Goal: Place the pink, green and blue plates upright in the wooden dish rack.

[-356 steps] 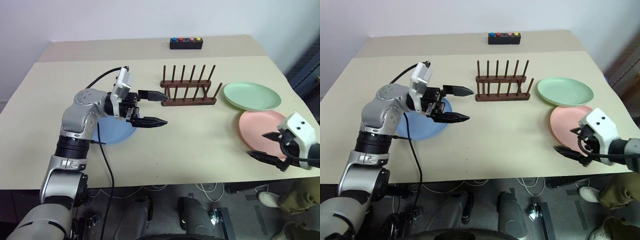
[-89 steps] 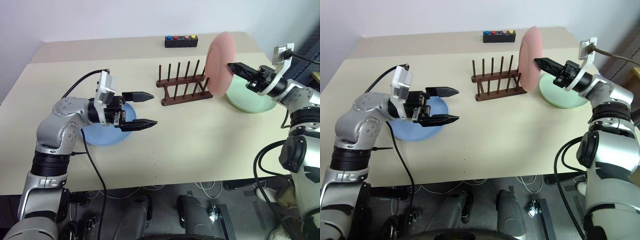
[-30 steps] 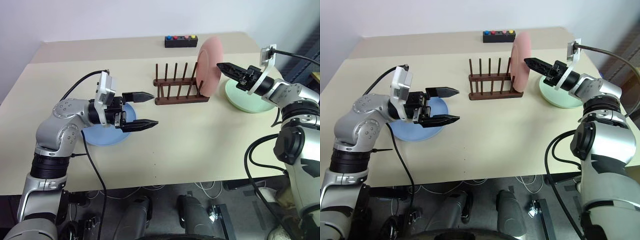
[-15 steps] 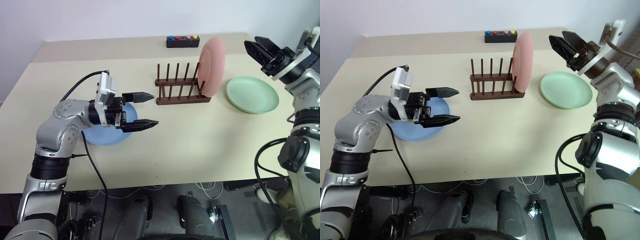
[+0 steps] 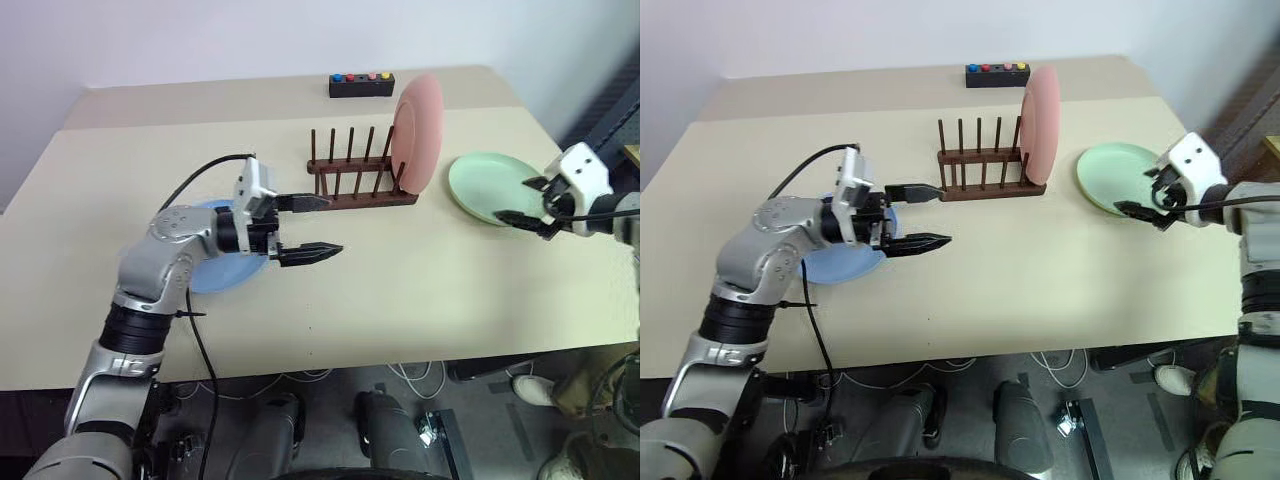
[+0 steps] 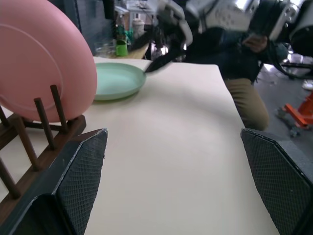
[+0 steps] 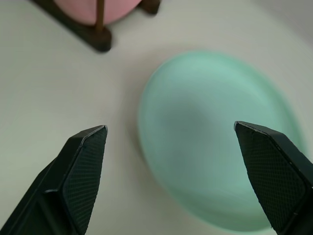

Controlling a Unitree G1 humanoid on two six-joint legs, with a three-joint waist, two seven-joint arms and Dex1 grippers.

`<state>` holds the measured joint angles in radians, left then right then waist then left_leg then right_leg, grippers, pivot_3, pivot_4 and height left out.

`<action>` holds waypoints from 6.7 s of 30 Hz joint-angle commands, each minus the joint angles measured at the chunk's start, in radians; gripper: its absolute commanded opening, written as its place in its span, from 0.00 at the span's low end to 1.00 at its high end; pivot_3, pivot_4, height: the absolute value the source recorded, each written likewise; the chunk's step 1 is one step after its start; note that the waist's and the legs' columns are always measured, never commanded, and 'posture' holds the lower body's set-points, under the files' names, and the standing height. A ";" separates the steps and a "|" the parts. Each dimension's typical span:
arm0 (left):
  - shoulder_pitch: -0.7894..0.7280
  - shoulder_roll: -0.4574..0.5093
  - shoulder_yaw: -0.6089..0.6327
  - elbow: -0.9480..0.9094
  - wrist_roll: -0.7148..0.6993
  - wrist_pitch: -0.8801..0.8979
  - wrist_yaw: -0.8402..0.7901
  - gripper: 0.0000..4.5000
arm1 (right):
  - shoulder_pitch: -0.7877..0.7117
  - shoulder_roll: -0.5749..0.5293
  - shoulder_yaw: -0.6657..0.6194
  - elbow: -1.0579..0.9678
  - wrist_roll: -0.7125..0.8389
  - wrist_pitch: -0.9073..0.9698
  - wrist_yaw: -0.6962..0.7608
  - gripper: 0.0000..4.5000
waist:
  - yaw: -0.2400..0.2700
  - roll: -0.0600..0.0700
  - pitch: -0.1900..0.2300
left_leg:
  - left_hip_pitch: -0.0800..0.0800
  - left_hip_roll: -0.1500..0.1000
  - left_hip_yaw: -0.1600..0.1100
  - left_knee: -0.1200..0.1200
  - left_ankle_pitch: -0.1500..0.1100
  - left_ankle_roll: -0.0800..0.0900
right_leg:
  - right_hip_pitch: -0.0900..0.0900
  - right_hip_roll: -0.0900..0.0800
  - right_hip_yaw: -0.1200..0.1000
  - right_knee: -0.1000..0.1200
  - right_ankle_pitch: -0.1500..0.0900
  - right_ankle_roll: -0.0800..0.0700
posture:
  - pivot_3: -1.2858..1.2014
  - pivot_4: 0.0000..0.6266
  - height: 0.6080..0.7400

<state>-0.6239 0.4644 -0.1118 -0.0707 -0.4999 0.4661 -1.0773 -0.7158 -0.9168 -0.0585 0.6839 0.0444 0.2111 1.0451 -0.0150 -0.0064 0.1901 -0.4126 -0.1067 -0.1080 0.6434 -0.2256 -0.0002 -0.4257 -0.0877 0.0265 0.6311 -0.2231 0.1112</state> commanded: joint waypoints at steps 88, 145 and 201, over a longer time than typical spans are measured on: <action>0.001 0.042 0.191 -0.038 -0.015 -0.103 0.108 1.00 | -0.213 0.623 -0.293 -0.524 0.945 0.529 -0.526 0.02 | -0.002 0.002 0.000 | -0.002 0.000 -0.002 -0.003 0.000 0.000 | -0.004 0.001 0.000 0.001 0.000 0.000 | 0.52 0.24 1.00; 0.022 0.037 0.174 -0.061 -0.009 -0.093 0.123 1.00 | -0.267 0.552 -0.260 -0.494 0.723 0.457 -0.411 0.99 | -0.002 0.002 0.000 | -0.002 0.000 -0.002 -0.006 0.001 -0.001 | -0.005 0.000 0.000 0.000 0.000 0.000 | 0.52 0.24 1.00; -0.204 0.281 0.239 0.523 0.213 0.785 0.377 0.00 | 0.083 0.245 -0.020 -0.971 0.671 0.350 0.034 1.00 | 0.007 -0.003 0.000 | 0.002 0.000 -0.003 -0.010 0.002 -0.003 | -0.003 -0.001 -0.001 -0.001 -0.001 0.001 | 0.52 0.24 1.00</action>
<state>-0.8391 0.7480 0.0971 0.4820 -0.2803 1.3127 -0.7230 -0.6202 -0.6588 -0.0715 -0.2669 0.7168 0.5760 1.0716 -0.0084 -0.0094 0.1897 -0.4107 -0.1071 -0.1114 0.6329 -0.2237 -0.0032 -0.4284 -0.0890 0.0252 0.6300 -0.2236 0.1117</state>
